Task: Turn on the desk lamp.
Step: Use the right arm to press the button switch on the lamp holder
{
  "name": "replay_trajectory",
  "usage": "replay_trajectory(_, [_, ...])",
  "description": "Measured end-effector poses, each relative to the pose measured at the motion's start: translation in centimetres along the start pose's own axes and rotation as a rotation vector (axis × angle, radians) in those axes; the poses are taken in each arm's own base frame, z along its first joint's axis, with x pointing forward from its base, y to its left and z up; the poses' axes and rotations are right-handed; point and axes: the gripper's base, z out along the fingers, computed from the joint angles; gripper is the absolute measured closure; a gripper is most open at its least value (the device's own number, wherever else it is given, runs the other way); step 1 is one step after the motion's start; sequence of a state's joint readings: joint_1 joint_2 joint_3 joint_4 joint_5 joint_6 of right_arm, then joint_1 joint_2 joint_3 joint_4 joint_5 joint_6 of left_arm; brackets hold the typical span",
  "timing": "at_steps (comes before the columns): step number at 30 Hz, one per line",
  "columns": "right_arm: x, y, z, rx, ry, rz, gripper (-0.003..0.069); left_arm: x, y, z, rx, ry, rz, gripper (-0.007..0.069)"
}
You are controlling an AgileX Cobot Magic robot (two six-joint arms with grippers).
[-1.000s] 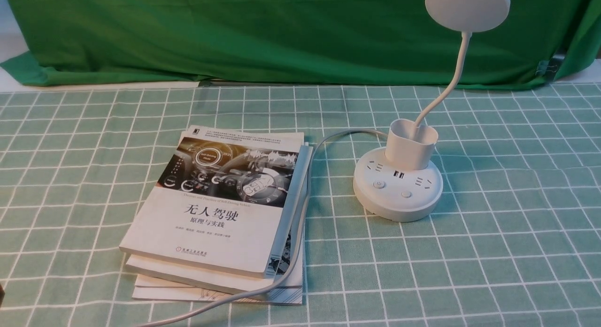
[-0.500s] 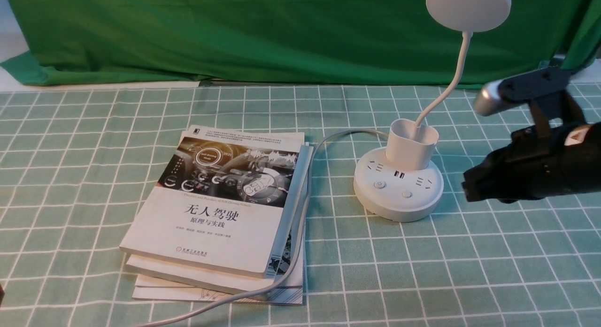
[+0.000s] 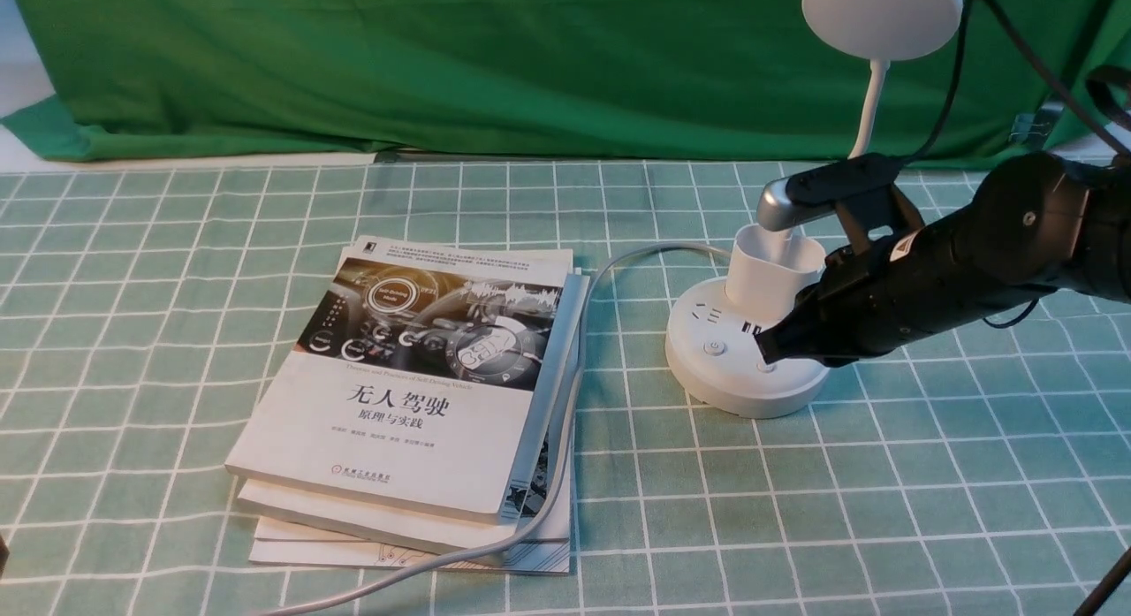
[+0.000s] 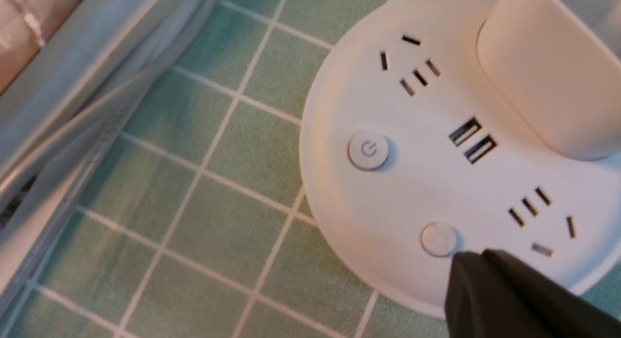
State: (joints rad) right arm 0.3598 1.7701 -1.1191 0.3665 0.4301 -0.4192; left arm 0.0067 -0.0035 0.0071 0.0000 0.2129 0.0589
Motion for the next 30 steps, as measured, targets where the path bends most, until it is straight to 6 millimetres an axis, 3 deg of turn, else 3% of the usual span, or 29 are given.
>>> replay_trajectory(9, [0.5, -0.4, 1.9, 0.014, 0.011, 0.005, 0.0627, 0.0, 0.0, 0.0, -0.001, 0.000, 0.006, 0.0603])
replay_trajectory(30, [0.2, 0.1, 2.6, 0.023, -0.020, -0.009, 0.0625, 0.0, 0.0, 0.0, -0.001, 0.000, 0.006, 0.0603])
